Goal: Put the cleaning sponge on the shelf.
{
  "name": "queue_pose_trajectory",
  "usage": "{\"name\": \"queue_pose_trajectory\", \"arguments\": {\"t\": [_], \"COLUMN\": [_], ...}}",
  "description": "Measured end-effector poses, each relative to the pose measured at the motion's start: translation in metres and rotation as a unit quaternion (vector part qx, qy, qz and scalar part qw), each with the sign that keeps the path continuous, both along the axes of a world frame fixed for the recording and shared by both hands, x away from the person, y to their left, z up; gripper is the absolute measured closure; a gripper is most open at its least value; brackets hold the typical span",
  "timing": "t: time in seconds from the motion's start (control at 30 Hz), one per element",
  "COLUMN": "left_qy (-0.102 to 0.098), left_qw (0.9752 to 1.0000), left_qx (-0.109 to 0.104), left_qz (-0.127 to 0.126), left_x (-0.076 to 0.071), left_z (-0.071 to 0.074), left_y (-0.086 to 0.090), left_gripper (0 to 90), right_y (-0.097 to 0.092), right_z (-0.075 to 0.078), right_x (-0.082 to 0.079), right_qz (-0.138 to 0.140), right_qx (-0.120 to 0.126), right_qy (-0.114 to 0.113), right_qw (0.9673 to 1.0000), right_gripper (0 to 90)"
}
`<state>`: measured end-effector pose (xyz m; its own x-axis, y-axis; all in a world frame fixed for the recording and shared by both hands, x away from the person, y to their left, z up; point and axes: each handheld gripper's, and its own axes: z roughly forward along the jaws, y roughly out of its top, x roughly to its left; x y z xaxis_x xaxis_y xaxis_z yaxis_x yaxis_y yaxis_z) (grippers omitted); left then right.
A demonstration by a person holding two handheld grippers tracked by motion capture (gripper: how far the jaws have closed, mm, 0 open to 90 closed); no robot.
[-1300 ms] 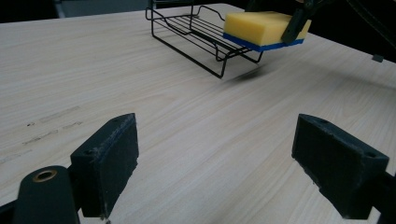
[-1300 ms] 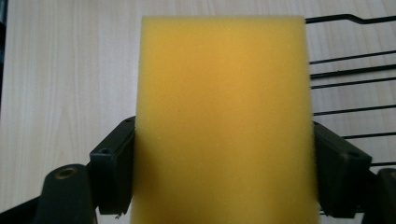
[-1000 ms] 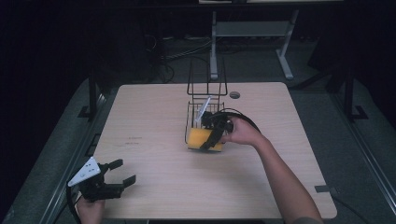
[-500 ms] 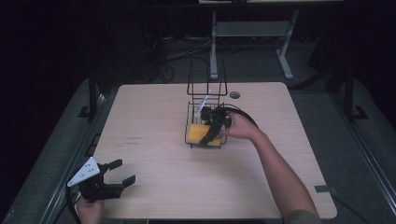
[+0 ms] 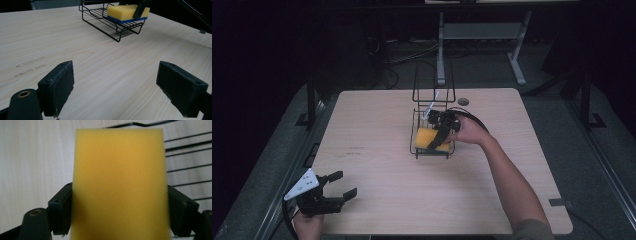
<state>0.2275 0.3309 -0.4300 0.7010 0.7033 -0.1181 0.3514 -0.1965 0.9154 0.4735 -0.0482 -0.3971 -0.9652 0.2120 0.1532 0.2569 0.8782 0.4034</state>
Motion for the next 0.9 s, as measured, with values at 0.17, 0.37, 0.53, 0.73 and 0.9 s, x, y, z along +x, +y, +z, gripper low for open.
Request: {"name": "queue_pose_trajectory", "arguments": {"t": [0.17, 0.37, 0.53, 0.73, 0.9], "left_qy": [0.002, 0.002, 0.001, 0.001, 0.003], "left_qw": [1.0000, 1.0000, 1.0000, 1.0000, 1.0000], "left_qx": [0.001, 0.001, -0.001, 0.001, 0.002], "left_qz": [-0.001, -0.002, -0.002, -0.004, -0.002], "left_x": [0.001, 0.001, 0.001, 0.000, -0.001], "left_z": [0.000, 0.000, 0.000, 0.000, 0.000], "left_y": [-0.001, 0.000, 0.000, -0.002, -0.001], "left_gripper": [14.1, 14.0, 14.0, 14.1, 14.0], "right_y": [-0.003, 0.003, 0.004, 0.007, 0.007], "right_z": [-0.001, -0.002, -0.010, -0.011, -0.012], "right_x": [0.007, 0.015, 0.017, 0.017, 0.017], "right_qz": [-0.003, -0.001, -0.008, -0.002, -0.001], "right_qx": [0.013, 0.010, 0.001, 0.006, 0.006], "right_qy": [0.002, 0.002, 0.004, 0.003, -0.001], "right_qw": [0.9999, 0.9999, 1.0000, 1.0000, 1.0000], "right_gripper": [21.4, 21.3, 21.1, 21.0, 19.9]}}
